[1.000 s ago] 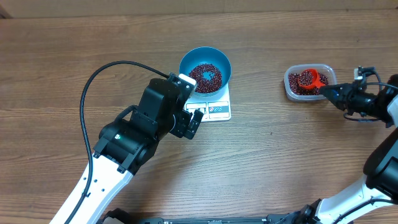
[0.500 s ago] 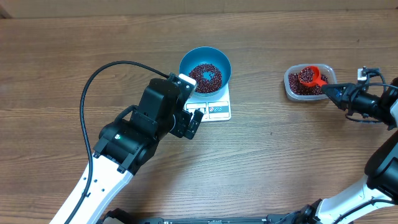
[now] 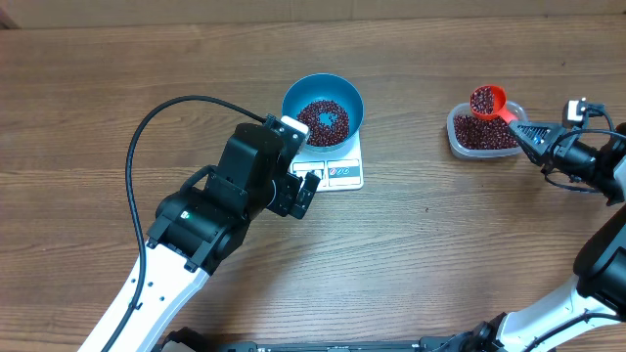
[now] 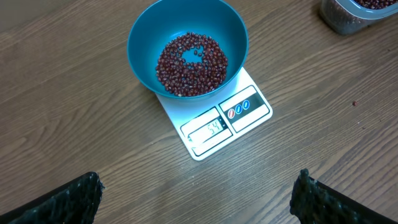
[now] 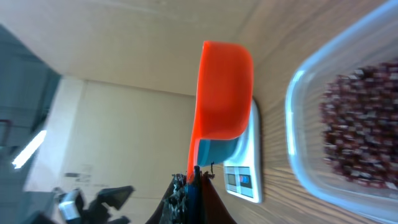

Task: Scoop item into bowl and weigh 150g on scale
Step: 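Carry the filled red cup over the teal bowl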

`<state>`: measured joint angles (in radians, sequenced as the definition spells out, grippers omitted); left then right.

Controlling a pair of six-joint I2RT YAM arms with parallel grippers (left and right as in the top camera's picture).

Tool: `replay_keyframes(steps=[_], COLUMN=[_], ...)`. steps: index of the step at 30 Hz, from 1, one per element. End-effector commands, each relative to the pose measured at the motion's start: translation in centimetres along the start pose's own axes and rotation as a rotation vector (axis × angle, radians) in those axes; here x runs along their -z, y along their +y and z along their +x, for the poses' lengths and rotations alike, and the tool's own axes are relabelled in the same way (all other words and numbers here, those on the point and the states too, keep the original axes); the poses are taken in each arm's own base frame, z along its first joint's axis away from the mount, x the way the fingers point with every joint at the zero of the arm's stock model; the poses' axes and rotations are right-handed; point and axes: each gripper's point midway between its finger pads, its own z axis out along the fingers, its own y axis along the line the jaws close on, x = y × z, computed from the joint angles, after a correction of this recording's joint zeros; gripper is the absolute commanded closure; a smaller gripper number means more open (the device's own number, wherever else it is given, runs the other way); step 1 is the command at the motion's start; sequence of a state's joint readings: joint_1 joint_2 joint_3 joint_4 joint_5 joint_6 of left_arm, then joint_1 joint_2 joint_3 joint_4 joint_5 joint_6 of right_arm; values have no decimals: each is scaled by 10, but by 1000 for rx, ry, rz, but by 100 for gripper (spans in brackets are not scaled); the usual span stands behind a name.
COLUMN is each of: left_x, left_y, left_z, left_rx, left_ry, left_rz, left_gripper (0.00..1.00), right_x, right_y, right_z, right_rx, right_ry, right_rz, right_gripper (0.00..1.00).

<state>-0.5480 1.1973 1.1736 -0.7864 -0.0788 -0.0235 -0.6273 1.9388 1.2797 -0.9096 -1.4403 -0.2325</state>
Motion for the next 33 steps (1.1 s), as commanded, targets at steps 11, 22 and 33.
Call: replay_keyframes(steps=[11,22,33], left_x=[-1,-1,-1], left_y=[1,1,1], left_z=[0,0,0], left_rx=[14,14,14], left_ry=[3,3,3], left_rz=[-2,-2,-2], left_gripper=[0,0,0], right_x=[-48,-103,-143], right_y=[31,50,63], right_z=[23,55,70], right_rx=[19,127,183], right_ry=[124,290,398], right_rz=[-141,-195,-230], right_gripper=[96,96,96])
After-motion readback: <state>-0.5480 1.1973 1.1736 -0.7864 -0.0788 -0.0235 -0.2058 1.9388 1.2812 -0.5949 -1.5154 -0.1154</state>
